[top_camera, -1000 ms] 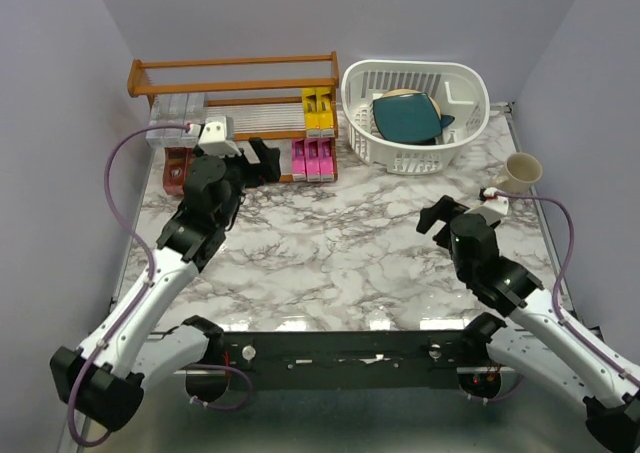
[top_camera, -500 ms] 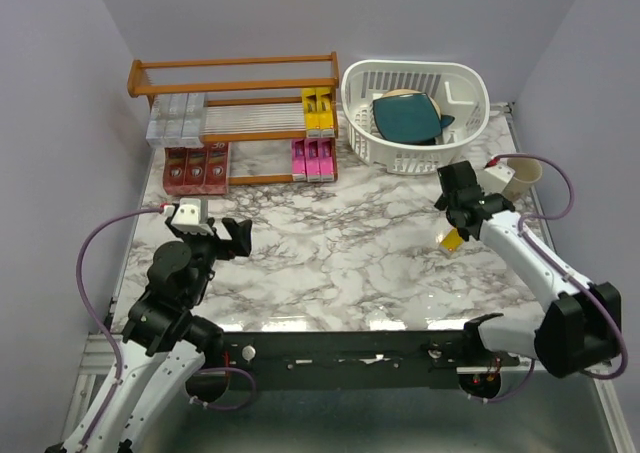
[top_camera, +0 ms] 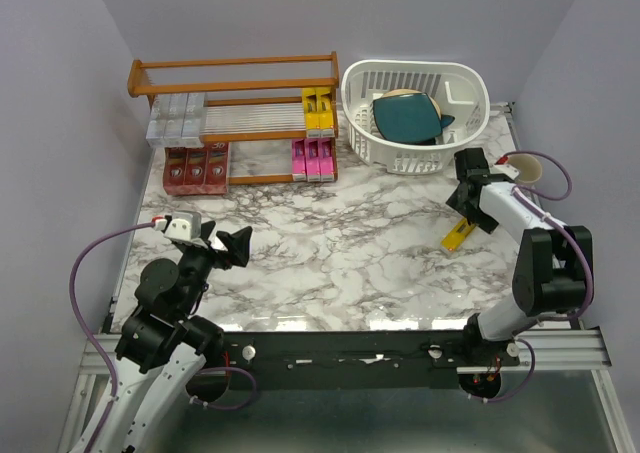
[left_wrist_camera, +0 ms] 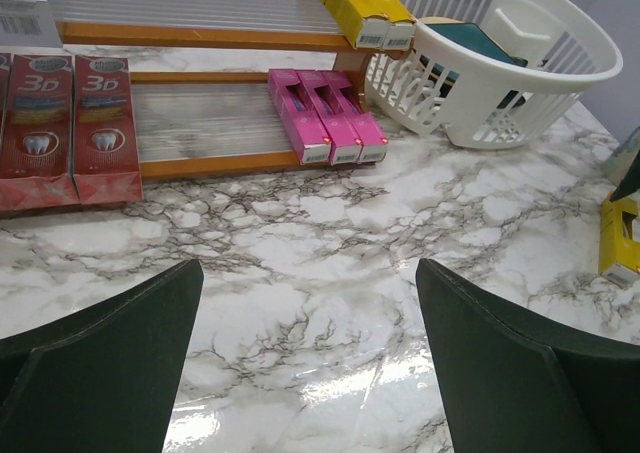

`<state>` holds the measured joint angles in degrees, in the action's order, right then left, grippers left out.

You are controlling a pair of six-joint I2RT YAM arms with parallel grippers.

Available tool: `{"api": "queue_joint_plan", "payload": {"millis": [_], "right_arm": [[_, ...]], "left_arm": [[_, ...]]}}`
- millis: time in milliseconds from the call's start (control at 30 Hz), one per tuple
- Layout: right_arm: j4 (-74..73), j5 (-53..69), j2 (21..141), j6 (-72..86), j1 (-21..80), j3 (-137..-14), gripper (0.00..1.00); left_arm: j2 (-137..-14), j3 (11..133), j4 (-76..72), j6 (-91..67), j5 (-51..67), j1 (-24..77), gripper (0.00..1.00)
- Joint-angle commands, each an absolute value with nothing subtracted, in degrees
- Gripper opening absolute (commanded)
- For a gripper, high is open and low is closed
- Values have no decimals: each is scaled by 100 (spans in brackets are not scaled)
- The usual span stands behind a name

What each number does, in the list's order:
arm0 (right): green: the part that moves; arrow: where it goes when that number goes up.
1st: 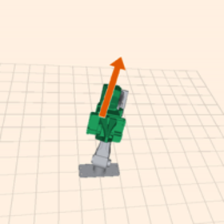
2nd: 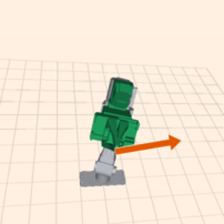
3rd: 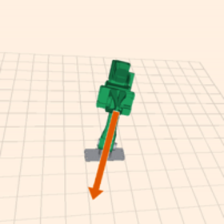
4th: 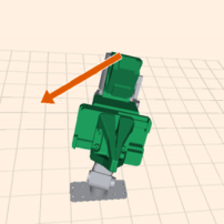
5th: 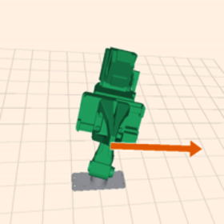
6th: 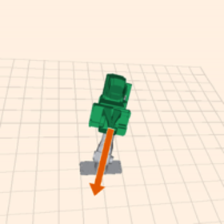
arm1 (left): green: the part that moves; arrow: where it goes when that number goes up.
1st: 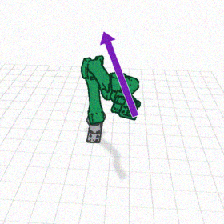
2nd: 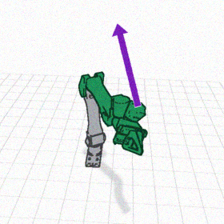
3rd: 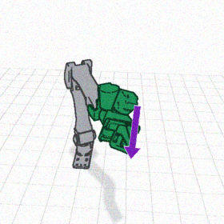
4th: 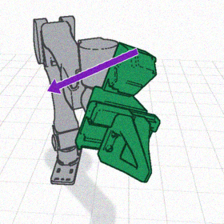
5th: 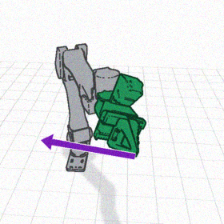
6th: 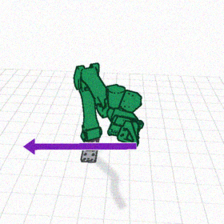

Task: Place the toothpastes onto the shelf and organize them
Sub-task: Move the toothpaste to the center of the board.

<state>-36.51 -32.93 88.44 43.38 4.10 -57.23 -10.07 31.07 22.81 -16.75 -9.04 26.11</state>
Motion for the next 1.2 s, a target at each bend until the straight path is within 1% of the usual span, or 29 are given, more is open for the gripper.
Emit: {"api": "queue_joint_plan", "payload": {"millis": [0,233,333,367,433,633,667,767,833,1000,1133,1167], "right_arm": [[-3358,-2980,9280,4157,176,-5968,89],[-3234,-2496,9483,3946,26,-5959,77],[-3287,-2400,9501,3946,26,-5906,70],[-3296,-2356,9501,3955,18,-5854,66],[-3270,-2189,9466,3964,26,-5748,63],[-3103,-1636,9097,4025,26,-5169,52],[-3059,-1556,9018,4069,26,-5098,49],[-3093,-1266,8702,4209,113,-4843,42],[-3164,-1213,8448,4411,263,-4738,41],[-3471,-1178,8086,5026,1194,-4650,40],[-3551,-1151,8138,5659,1967,-4632,44],[-3551,-1125,8165,5886,2099,-4632,47]], "left_arm": [[-941,3059,2224,-1626,-580,2619,99],[-967,3041,2224,-1617,-571,2619,99],[-1002,3041,2215,-1608,-536,2619,99],[-1011,3041,2215,-1608,-527,2619,99],[-1037,3032,2206,-1608,-501,2619,99],[-1099,3024,2197,-1617,-475,2619,99],[-1116,3041,2197,-1617,-457,2619,99],[-1125,3032,2206,-1617,-413,2619,99],[-1099,3032,2206,-1608,-422,2619,99],[-1081,3032,2215,-1600,-475,2619,99],[-1099,3032,2215,-1600,-475,2619,99],[-1107,3024,2215,-1600,-457,2619,99]]}}
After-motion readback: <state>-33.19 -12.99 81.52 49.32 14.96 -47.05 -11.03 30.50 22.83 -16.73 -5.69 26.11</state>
